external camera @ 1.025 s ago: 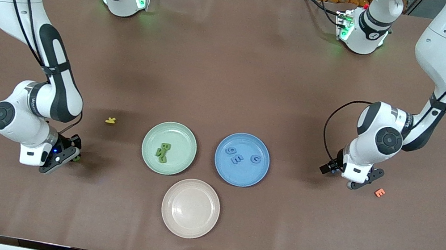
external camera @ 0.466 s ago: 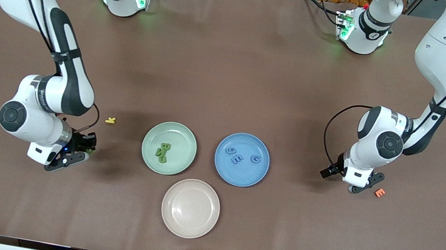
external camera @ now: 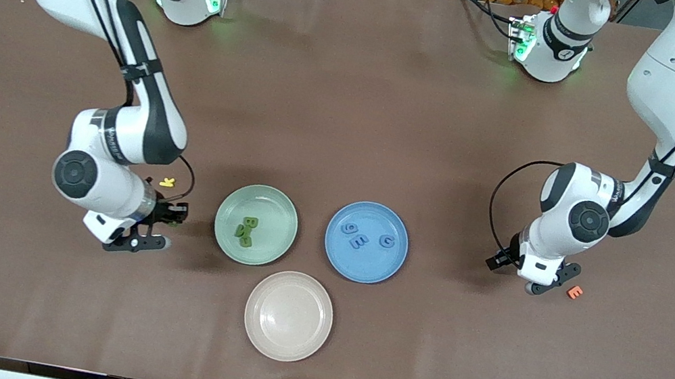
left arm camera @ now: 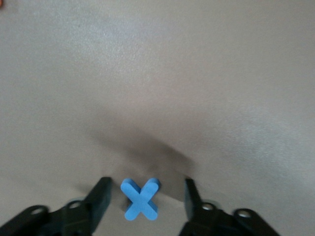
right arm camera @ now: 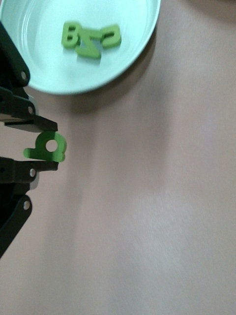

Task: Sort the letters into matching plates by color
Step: 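Carry the p to the green plate while the left gripper grasps blue X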

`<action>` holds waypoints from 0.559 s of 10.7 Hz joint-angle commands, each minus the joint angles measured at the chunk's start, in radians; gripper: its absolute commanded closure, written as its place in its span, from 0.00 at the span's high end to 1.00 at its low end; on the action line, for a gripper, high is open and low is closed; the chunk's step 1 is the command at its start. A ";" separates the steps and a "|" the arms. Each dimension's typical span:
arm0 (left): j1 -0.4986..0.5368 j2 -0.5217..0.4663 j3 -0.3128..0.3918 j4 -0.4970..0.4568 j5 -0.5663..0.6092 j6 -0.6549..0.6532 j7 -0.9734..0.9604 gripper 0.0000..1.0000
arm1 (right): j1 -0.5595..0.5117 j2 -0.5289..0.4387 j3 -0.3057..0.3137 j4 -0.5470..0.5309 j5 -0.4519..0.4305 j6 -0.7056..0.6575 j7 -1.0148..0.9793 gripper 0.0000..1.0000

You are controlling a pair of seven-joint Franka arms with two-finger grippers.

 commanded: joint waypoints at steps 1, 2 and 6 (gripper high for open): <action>0.005 -0.007 -0.004 0.007 0.032 -0.048 0.002 0.00 | 0.084 -0.017 -0.001 0.001 0.008 -0.009 0.236 0.14; 0.005 -0.010 -0.004 0.007 0.032 -0.062 -0.001 0.00 | 0.121 -0.009 -0.001 0.006 0.008 -0.006 0.306 0.14; 0.004 -0.033 -0.004 0.009 0.032 -0.067 -0.001 0.00 | 0.241 0.003 -0.001 0.017 0.034 0.007 0.605 0.14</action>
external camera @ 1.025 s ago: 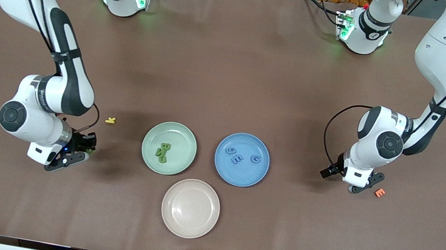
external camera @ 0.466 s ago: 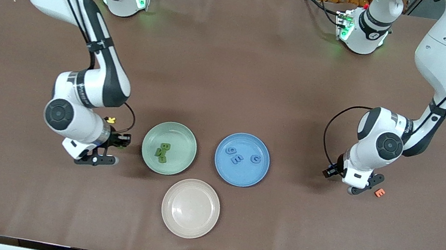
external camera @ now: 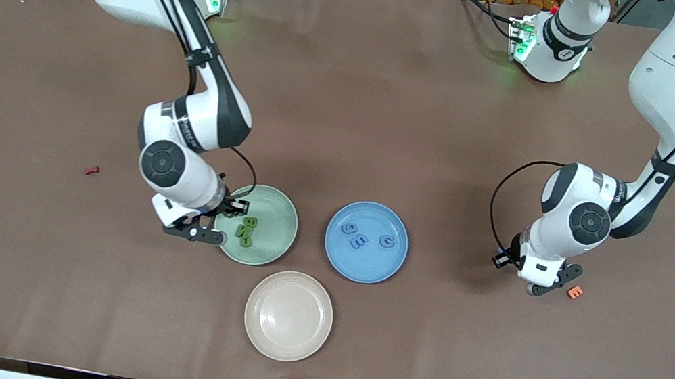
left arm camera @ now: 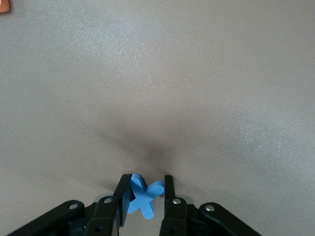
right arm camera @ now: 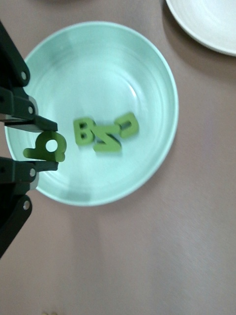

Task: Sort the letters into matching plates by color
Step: 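Carry the p to the green plate while the left gripper grasps blue X, then open the right gripper over the green plate while the left gripper lifts X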

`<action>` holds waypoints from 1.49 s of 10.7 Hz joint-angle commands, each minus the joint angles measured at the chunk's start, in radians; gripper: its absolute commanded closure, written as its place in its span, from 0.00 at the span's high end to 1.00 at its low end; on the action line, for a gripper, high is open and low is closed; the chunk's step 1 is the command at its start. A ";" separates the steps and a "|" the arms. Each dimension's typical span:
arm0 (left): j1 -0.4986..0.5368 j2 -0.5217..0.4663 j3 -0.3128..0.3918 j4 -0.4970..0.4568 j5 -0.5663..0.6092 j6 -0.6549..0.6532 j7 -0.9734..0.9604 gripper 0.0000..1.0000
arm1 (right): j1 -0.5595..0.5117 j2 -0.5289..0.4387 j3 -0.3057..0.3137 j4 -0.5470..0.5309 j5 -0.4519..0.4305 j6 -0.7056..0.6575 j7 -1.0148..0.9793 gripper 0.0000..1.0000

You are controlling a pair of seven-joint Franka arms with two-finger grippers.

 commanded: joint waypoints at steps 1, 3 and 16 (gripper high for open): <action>0.001 -0.031 -0.001 0.000 0.030 -0.045 -0.001 0.00 | 0.069 0.017 -0.006 0.023 0.021 0.019 0.209 0.14; -0.026 -0.029 -0.003 0.057 0.031 -0.100 -0.001 0.00 | 0.076 0.021 -0.006 0.028 0.024 0.039 0.252 0.16; -0.272 -0.031 -0.022 0.210 0.015 -0.185 -0.289 0.00 | -0.148 0.008 -0.015 0.057 -0.098 -0.015 -0.323 1.00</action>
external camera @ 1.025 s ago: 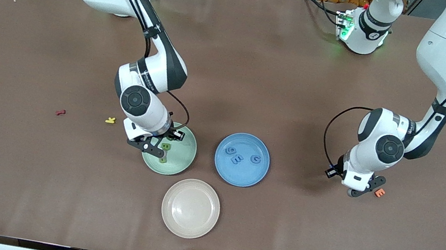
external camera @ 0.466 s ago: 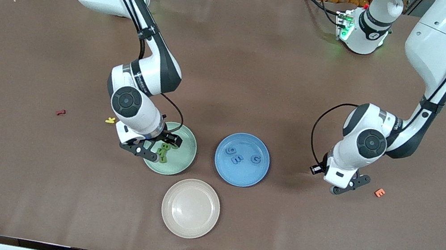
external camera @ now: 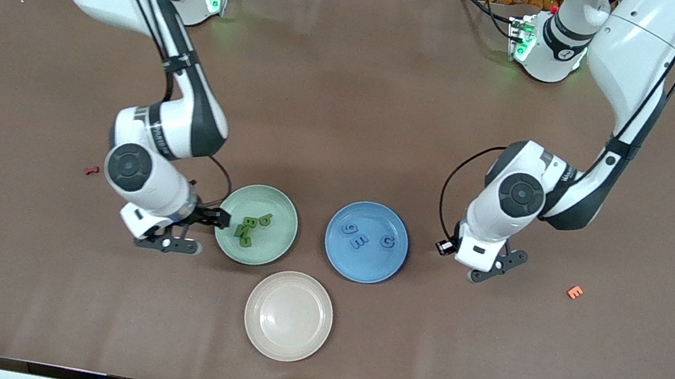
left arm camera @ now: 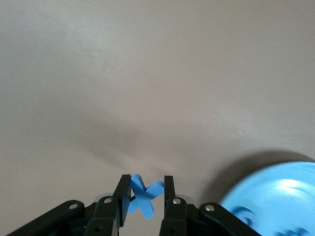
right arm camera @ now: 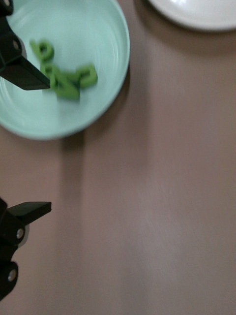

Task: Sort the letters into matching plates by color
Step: 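Place the X on the blue plate while the right gripper withdraws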

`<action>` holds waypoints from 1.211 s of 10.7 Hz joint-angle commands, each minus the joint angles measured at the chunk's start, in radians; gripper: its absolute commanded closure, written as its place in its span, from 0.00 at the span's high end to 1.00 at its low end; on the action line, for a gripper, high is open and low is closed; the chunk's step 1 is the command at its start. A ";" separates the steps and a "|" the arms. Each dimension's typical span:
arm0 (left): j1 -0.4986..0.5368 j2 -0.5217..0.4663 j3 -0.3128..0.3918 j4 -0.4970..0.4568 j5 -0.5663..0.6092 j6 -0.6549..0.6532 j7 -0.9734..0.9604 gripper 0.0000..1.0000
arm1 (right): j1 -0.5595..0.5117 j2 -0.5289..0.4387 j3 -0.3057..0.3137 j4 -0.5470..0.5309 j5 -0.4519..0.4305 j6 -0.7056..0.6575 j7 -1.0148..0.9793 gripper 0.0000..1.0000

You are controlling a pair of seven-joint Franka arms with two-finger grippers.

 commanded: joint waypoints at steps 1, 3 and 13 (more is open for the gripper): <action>-0.072 -0.001 0.002 0.054 0.008 -0.031 -0.119 0.00 | -0.092 0.002 0.015 0.035 -0.074 -0.050 -0.157 1.00; -0.107 0.015 0.001 0.091 -0.002 -0.030 -0.162 0.00 | -0.174 0.005 0.016 0.070 -0.097 -0.107 -0.301 1.00; -0.235 0.069 0.002 0.243 -0.143 -0.019 -0.156 0.98 | -0.343 -0.055 -0.052 0.150 -0.118 -0.214 -0.472 1.00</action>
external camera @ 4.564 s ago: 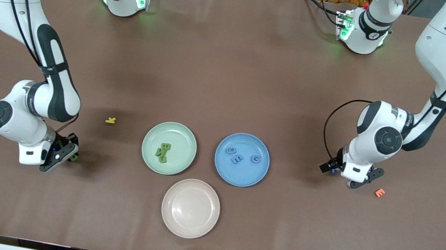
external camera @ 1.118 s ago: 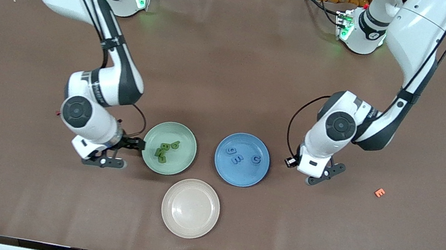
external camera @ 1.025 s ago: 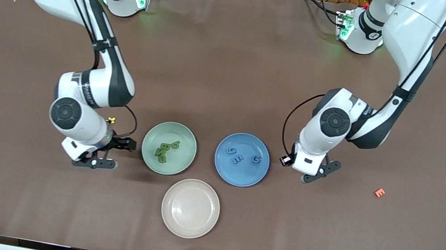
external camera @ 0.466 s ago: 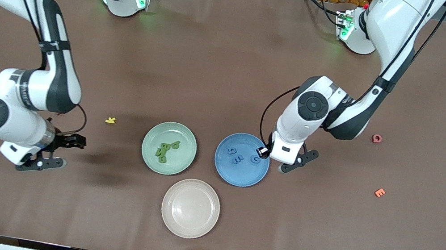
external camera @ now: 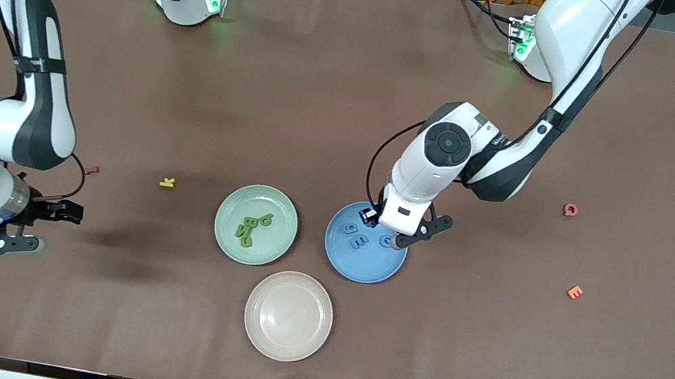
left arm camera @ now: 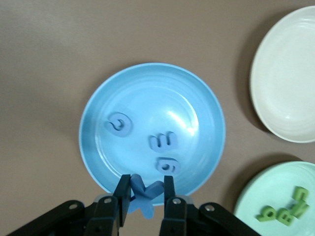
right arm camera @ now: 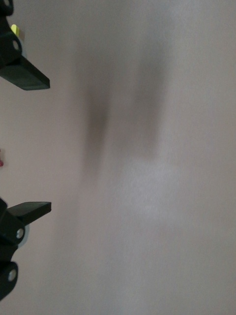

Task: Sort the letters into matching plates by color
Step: 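Place the X on the blue plate while the right gripper withdraws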

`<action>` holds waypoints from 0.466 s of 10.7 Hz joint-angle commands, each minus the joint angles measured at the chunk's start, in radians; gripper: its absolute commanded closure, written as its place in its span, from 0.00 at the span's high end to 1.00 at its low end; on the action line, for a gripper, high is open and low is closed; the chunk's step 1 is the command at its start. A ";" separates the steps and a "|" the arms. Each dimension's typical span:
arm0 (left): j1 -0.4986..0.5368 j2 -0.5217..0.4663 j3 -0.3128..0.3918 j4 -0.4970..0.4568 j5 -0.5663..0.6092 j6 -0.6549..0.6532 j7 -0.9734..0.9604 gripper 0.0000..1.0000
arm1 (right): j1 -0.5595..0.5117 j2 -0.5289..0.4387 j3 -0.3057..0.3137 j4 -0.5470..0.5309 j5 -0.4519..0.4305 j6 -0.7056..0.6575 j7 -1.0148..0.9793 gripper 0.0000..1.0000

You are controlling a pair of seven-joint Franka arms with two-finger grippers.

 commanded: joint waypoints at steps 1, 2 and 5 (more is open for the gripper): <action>-0.011 0.025 0.007 0.058 -0.025 -0.012 0.004 1.00 | -0.008 -0.065 -0.027 0.026 0.015 -0.109 0.008 1.00; -0.006 0.023 0.009 0.058 -0.018 -0.012 0.005 1.00 | -0.009 -0.096 -0.030 0.027 0.038 -0.161 0.010 1.00; 0.004 0.022 0.013 0.053 -0.015 -0.015 0.038 1.00 | -0.002 -0.207 -0.039 0.027 0.058 -0.331 0.094 1.00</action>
